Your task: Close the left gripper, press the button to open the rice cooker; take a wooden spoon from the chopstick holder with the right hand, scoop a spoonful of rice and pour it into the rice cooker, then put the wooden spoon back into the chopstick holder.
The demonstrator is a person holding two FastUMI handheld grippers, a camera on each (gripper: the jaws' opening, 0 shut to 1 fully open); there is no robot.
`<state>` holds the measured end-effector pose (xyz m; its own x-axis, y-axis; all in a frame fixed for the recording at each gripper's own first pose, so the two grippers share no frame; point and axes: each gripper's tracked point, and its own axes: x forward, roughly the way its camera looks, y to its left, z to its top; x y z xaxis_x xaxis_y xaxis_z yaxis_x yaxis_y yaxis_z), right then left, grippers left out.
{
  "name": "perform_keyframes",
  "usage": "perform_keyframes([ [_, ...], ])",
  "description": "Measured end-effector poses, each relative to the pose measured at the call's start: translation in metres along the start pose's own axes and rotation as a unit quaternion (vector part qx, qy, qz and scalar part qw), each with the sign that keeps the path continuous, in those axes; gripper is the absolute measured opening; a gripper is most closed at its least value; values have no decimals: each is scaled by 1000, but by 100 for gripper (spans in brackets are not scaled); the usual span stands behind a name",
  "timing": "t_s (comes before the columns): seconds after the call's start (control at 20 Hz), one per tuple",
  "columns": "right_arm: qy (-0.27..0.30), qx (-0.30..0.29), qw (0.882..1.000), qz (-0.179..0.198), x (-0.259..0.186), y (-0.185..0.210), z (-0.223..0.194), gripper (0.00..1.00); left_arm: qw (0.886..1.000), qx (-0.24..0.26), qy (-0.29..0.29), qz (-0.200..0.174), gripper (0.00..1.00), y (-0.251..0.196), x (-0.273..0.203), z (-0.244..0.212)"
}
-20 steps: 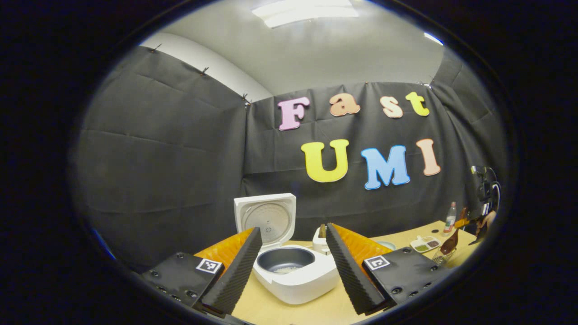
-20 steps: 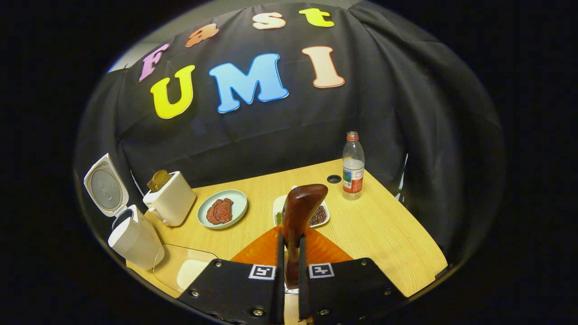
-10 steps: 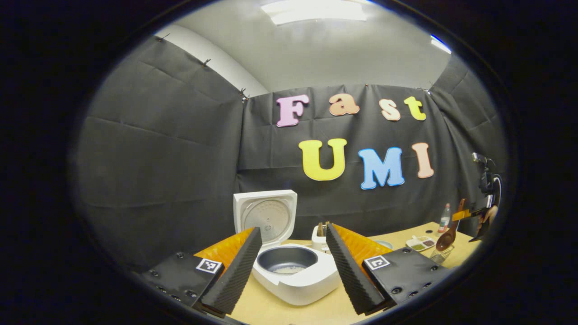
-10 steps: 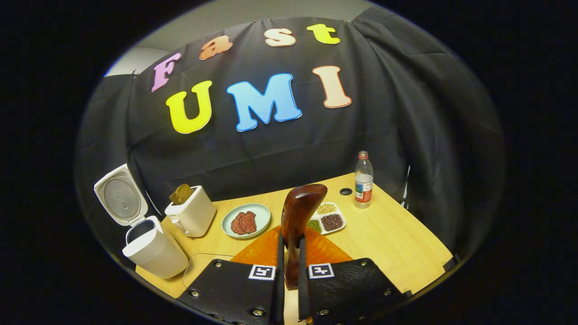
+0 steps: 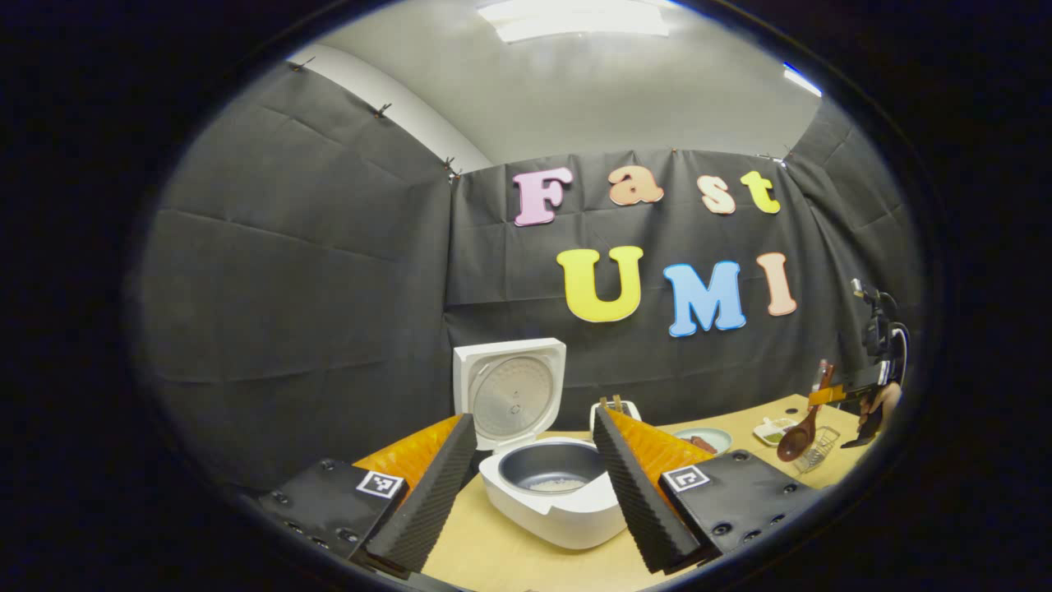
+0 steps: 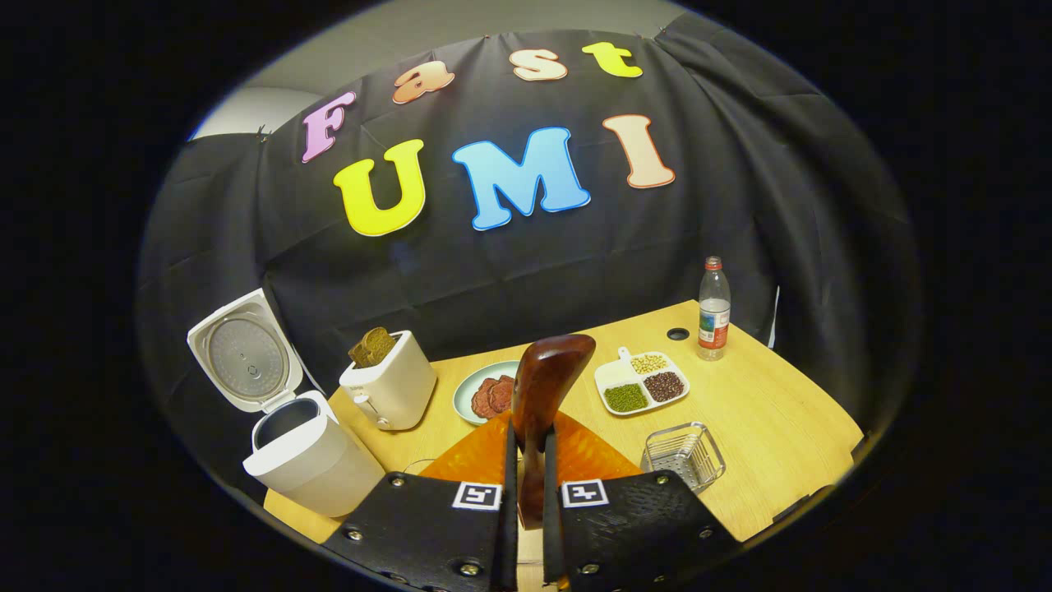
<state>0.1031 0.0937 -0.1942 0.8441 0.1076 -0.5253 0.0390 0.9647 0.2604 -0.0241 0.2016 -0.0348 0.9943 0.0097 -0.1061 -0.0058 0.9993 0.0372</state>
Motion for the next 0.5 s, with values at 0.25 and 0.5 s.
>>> perform_keyframes([
  [0.25,9,-35,999,-16,21,9,-27,13,1000,8,14,18,93,26,-6,-8],
  [0.5,16,-98,994,-34,47,17,-57,13,999,27,28,28,100,43,-10,-15],
])
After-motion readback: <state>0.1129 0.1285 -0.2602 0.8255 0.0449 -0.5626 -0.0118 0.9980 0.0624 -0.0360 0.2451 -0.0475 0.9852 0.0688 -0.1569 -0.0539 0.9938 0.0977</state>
